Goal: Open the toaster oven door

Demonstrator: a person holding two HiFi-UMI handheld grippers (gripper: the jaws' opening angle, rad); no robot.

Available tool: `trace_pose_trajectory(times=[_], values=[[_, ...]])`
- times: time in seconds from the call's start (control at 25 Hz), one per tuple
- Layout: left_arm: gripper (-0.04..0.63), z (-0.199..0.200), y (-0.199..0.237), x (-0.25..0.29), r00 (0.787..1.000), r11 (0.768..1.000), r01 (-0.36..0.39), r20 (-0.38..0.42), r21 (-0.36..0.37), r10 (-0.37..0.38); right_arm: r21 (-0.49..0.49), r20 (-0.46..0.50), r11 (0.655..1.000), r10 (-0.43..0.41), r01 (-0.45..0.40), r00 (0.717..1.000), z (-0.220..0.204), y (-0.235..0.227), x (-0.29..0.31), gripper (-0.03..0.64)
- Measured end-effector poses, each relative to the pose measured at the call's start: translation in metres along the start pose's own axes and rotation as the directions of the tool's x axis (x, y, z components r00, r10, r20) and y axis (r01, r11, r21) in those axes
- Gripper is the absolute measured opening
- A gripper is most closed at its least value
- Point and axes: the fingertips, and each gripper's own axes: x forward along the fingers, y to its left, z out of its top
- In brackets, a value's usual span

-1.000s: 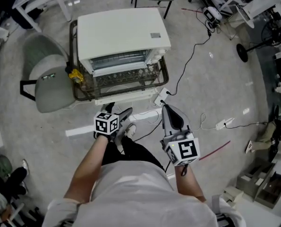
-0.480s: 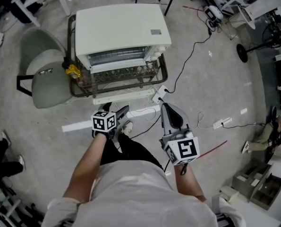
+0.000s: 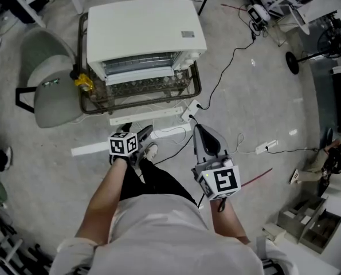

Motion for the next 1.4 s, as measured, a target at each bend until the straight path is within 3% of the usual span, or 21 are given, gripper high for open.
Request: trace_pose_trajectory(times=[0.64, 1.4], values=[[0.442, -0.026, 0.027, 0.025, 0.997, 0.994, -0.042, -0.062, -0.097, 0.036, -0.002, -0.028, 1.000, -0.021, 0.021, 0.999, -0.013, -0.016, -0.010, 0.023], [0.443, -0.030, 0.049, 0.042, 0.998, 0.979, -0.035, 0.043, -0.200, 0.044, -0.016, -0.074, 0.998, -0.061, 0.060, 0.995, -0.030, -0.028, -0.028, 0.023]])
